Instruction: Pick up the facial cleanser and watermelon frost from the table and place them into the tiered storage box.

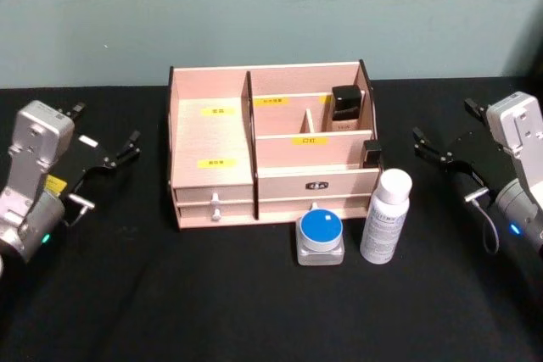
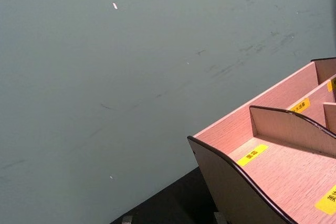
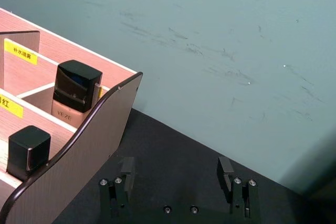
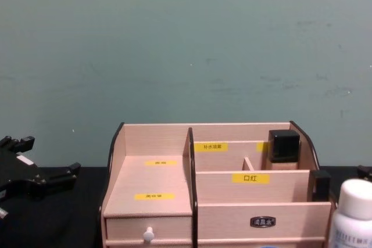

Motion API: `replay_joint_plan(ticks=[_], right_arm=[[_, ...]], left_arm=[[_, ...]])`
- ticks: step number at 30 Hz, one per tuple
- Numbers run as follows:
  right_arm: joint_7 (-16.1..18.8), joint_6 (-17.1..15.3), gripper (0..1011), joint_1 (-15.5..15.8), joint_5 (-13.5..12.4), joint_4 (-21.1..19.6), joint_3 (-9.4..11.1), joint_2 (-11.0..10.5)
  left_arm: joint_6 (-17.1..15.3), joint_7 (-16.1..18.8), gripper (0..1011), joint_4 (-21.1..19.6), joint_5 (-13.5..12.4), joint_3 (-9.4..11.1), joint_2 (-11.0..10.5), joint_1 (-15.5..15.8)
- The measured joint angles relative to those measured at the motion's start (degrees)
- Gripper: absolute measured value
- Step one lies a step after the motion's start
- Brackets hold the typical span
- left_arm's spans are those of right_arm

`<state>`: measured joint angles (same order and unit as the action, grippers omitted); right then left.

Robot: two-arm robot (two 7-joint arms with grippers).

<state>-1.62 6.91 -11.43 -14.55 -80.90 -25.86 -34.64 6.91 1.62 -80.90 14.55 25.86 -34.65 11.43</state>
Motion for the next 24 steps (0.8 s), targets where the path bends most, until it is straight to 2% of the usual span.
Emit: replay_joint_plan(ticks=[24], right_arm=[[0.00, 0.00, 1000, 0.00, 0.00, 0.00, 0.00, 0.00]], left_arm=[[0.00, 0.00, 1001, 0.00, 0.00, 0.00, 0.00, 0.00]])
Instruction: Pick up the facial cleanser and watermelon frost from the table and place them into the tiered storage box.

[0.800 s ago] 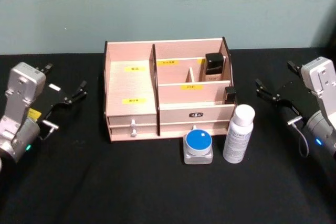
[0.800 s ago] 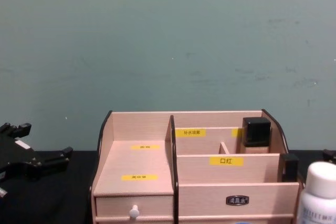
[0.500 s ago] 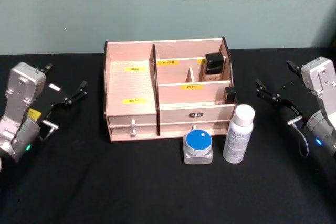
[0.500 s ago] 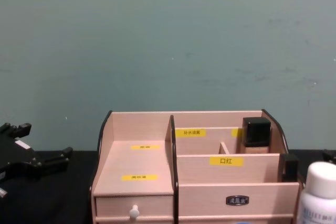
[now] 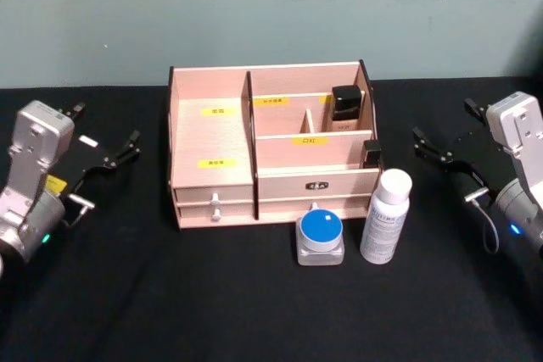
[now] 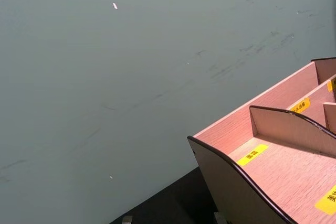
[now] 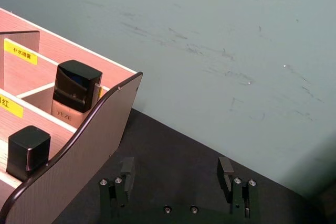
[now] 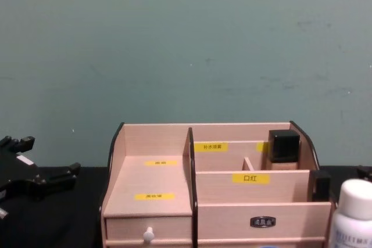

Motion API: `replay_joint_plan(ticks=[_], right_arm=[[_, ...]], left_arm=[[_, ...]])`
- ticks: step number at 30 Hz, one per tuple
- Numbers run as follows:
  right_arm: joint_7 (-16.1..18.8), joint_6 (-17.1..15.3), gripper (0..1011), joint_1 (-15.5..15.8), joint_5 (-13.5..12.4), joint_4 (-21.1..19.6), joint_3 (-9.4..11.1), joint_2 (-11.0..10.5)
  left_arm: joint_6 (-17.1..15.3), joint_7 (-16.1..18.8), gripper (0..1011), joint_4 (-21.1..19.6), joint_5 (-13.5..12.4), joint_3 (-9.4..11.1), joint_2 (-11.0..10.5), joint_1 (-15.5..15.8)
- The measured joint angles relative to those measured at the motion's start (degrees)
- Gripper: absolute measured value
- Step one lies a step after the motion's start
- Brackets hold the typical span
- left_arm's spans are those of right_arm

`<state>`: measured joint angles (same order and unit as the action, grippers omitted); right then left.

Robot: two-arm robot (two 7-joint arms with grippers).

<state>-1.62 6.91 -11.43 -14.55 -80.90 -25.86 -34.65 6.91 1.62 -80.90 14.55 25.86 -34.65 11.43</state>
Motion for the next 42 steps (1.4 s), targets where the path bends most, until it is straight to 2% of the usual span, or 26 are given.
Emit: replay_joint_plan(ticks=[29, 35, 37, 42], right_arm=[[0.02, -0.01, 1000, 0.01, 0.00, 0.00, 0.02, 0.01], [1.22, -1.01, 1000, 0.68, -1.73, -0.42, 2.12, 0.07], [1.48, -1.23, 1000, 1.40, -2.45, -1.64, 3.35, -0.35], [3.35, -1.40, 1000, 4.68, -5.01, -7.80, 6.80, -3.04]], left_arm=[[0.00, 0.00, 1001, 0.00, 0.00, 0.00, 0.00, 0.00], [0.00, 0.00, 1001, 0.00, 0.00, 0.00, 0.00, 0.00], [0.00, 0.00, 1001, 0.00, 0.00, 0.00, 0.00, 0.00], [0.00, 0.00, 1001, 0.00, 0.00, 0.00, 0.00, 0.00]])
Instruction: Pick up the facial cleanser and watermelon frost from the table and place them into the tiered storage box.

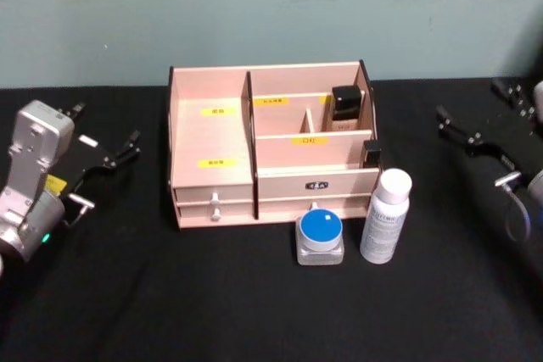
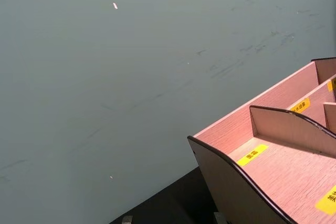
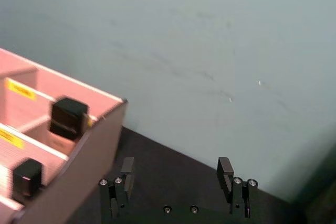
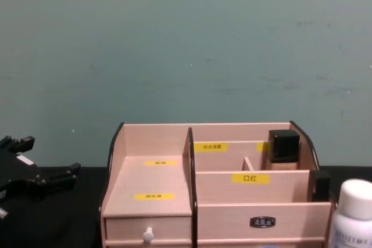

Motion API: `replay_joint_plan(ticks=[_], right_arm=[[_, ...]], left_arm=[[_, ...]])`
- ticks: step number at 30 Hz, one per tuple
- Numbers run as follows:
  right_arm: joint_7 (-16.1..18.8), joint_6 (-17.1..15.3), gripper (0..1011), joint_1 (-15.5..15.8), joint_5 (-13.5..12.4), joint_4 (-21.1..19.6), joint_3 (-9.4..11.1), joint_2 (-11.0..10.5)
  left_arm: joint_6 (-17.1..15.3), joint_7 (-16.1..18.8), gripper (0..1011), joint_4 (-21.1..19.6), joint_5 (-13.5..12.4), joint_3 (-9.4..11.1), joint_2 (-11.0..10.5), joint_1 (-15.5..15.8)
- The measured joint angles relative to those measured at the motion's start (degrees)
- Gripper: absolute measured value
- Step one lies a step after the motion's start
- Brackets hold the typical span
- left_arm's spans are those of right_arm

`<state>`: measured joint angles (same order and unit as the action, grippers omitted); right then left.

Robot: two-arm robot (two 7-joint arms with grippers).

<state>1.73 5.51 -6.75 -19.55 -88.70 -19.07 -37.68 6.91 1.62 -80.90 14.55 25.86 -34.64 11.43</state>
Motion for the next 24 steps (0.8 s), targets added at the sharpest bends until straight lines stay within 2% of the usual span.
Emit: replay_joint_plan(ticks=[4, 5, 6, 7, 9, 11, 14, 17, 19, 21, 24], right_arm=[[2.88, -0.61, 1000, 3.87, -3.47, -6.28, 2.85, -2.81], [4.16, -1.26, 1000, 5.75, -5.40, -8.94, 4.26, -3.97], [4.16, -1.26, 1000, 5.75, -5.40, -8.94, 4.26, -3.97], [5.30, -1.98, 1000, 7.42, -7.25, -11.16, 5.50, -4.88], [6.53, -2.96, 1000, 10.01, -9.31, -14.22, 7.27, -6.21], [7.42, -3.60, 1000, 11.83, -10.63, -16.15, 8.37, -7.10], [9.61, -4.43, 1000, 16.43, -13.13, -20.13, 10.77, -9.06], [11.24, -4.46, 1000, 19.94, -14.18, -22.71, 12.40, -10.34], [11.59, -4.44, 1000, 20.80, -14.29, -23.30, 12.73, -10.65], [12.80, -4.39, 1000, 23.58, -14.47, -25.22, 13.75, -11.58], [13.71, -4.20, 1000, 25.24, -14.62, -26.27, 14.49, -12.01]], left_arm=[[0.00, 0.00, 1001, 0.00, 0.00, 0.00, 0.00, 0.00], [0.00, 0.01, 1001, 0.01, 0.00, 0.00, 0.00, 0.00], [0.00, 0.00, 1001, 0.00, 0.00, 0.00, 0.00, 0.00], [0.00, 0.00, 1001, 0.00, 0.00, 0.00, 0.00, 0.00], [0.00, 0.00, 1001, 0.00, 0.00, 0.00, 0.00, 0.00], [0.00, 0.00, 1001, 0.00, 0.00, 0.00, 0.00, 0.00], [0.00, 0.00, 1001, 0.00, 0.00, 0.00, 0.00, 0.00], [0.00, 0.00, 1001, 0.00, 0.00, 0.00, 0.00, 0.00], [0.00, 0.00, 1001, 0.00, 0.00, 0.00, 0.00, 0.00], [0.00, 0.00, 1001, 0.00, 0.00, 0.00, 0.00, 0.00], [0.00, 0.00, 1001, 0.00, 0.00, 0.00, 0.00, 0.00]])
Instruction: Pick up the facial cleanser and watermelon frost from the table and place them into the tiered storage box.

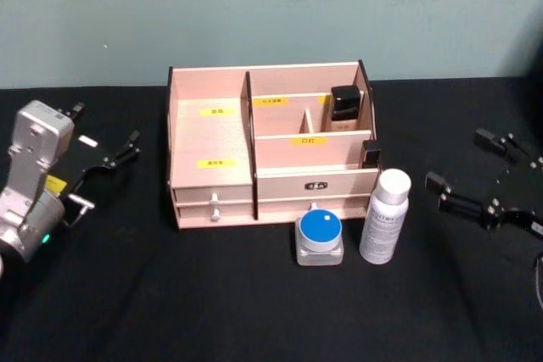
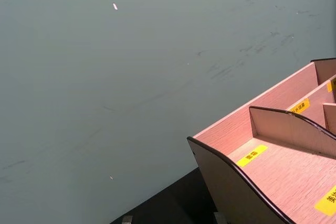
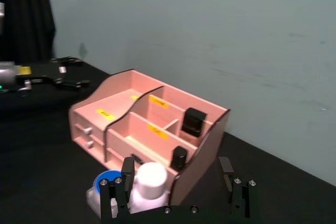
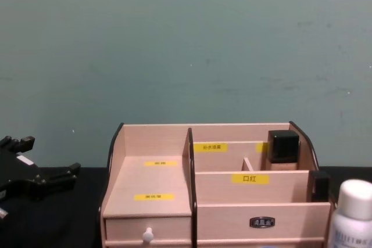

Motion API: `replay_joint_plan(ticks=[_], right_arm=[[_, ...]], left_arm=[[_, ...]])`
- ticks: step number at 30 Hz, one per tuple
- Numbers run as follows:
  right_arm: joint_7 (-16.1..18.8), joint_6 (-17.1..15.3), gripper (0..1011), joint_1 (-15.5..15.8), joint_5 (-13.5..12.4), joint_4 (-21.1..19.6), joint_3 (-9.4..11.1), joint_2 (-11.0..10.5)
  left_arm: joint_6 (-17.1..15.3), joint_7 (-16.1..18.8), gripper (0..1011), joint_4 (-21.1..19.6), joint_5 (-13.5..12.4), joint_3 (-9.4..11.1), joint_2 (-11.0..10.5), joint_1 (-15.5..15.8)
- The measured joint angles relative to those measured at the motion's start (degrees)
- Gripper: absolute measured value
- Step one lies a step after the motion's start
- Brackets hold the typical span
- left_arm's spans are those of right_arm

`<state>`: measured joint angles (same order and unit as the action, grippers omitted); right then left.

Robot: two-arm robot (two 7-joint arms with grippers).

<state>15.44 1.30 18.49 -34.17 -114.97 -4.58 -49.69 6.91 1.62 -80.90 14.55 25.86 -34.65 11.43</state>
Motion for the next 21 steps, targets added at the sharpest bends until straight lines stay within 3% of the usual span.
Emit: replay_joint_plan(ticks=[4, 9, 21], right_arm=[[1.18, 0.10, 1000, 2.26, 0.46, -1.24, 0.63, -0.69], [1.35, -1.44, 1000, 2.61, 2.14, -1.16, -0.12, -0.84], [1.76, -8.69, 1000, -1.66, 5.20, 2.90, -4.83, 1.26]], left_arm=[[0.00, 0.00, 1001, 0.00, 0.00, 0.00, 0.00, 0.00], [0.00, 0.00, 1001, 0.00, 0.00, 0.00, 0.00, 0.00], [0.00, 0.00, 1001, 0.00, 0.00, 0.00, 0.00, 0.00]])
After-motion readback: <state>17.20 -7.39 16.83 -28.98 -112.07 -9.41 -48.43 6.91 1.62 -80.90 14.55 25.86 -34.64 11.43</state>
